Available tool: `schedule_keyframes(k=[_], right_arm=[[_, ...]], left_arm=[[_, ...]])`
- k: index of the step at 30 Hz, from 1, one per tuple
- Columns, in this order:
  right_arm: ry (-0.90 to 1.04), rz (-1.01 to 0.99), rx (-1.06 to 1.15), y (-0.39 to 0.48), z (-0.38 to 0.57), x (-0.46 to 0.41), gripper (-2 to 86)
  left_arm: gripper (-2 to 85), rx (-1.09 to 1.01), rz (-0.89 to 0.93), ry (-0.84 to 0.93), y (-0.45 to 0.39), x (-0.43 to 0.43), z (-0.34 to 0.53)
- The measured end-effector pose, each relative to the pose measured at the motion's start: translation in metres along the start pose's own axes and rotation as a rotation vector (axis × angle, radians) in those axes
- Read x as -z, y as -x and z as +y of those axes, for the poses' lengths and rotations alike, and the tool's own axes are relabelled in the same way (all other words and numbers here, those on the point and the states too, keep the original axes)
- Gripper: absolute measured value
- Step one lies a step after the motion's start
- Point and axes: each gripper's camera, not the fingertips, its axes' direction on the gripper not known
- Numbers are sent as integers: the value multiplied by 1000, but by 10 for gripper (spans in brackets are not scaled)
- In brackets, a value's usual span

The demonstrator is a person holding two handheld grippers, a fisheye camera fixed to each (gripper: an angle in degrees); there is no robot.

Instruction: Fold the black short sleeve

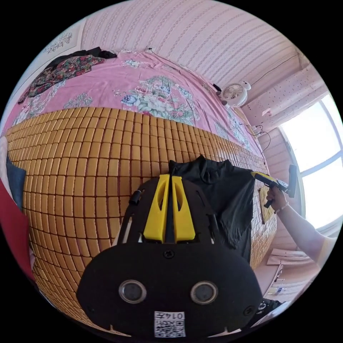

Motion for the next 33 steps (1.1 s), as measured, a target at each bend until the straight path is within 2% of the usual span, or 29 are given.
schedule_keyframes(k=[3, 7, 10, 14, 17, 20, 23, 28, 33], right_arm=[[-83, -31, -5, -4, -8, 35, 2], [-144, -144, 52, -1, 14, 92, 4], [-128, -194, 148, 13, 60, 132, 6], [-24, -318, 223, 40, 165, 179, 15], [133, -395, 135, 55, 252, 168, 35], [327, -363, -11, 56, 329, 127, 58], [404, -337, -98, 60, 365, 109, 59], [323, -333, -44, 100, 357, 114, 59], [317, -164, 140, 156, 351, 104, 58]], left_arm=[[-10, -70, 39, -71, -22, 39, -17], [-10, -218, 107, -78, -40, 93, -8], [-10, -267, 183, -69, -37, 144, 33], [-8, -264, 278, 17, -41, 214, 139], [-3, -150, 252, 100, -40, 235, 236], [-1, 47, 194, 206, -21, 232, 328], [-4, 218, 145, 309, -11, 229, 387], [-7, 211, 155, 267, -50, 244, 388], [-7, -25, 120, 253, -143, 233, 360]])
